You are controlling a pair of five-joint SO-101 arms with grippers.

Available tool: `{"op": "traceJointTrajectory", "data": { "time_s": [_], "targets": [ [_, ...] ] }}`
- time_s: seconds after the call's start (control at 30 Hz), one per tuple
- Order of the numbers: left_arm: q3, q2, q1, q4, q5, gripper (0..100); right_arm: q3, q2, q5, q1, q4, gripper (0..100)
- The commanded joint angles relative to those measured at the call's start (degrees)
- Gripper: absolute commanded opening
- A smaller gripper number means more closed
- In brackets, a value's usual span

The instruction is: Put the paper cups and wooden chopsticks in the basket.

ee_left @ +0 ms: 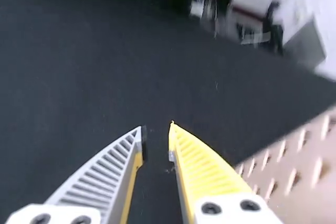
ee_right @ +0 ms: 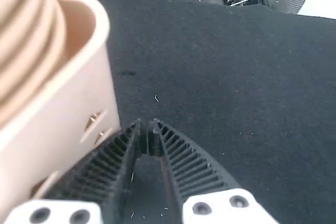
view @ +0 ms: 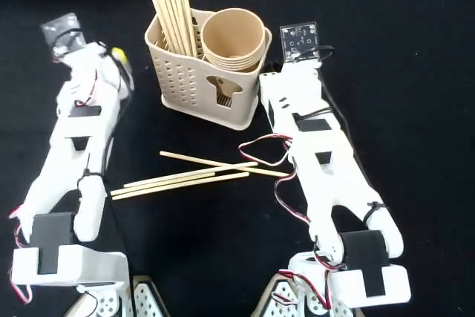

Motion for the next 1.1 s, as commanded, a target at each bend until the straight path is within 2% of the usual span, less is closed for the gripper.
{"op": "traceJointTrajectory", "data": {
  "time_s": [0.0,0.2,0.43,0.7,1.07],
  "targets": [
    [-4.26,3.78,1.19,-4.75,-0.26,10,0.31,-2.68,0.09,0.44,-0.97,4.3],
    [-11.82,15.56,4.88,-4.57,-0.26,10,1.19,-2.59,0.09,0.44,-1.23,4.3],
    [-9.27,15.91,4.97,-4.57,-0.26,10,0.75,-2.07,0.0,-0.53,-5.89,4.3],
    [-6.2,11.78,8.48,-4.57,-0.44,10,0.04,-2.07,0.0,-4.4,-6.95,4.3],
    [2.77,1.41,11.38,-4.66,-0.79,10,-2.07,-2.15,0.0,-4.13,-6.68,4.3]
  ]
}}
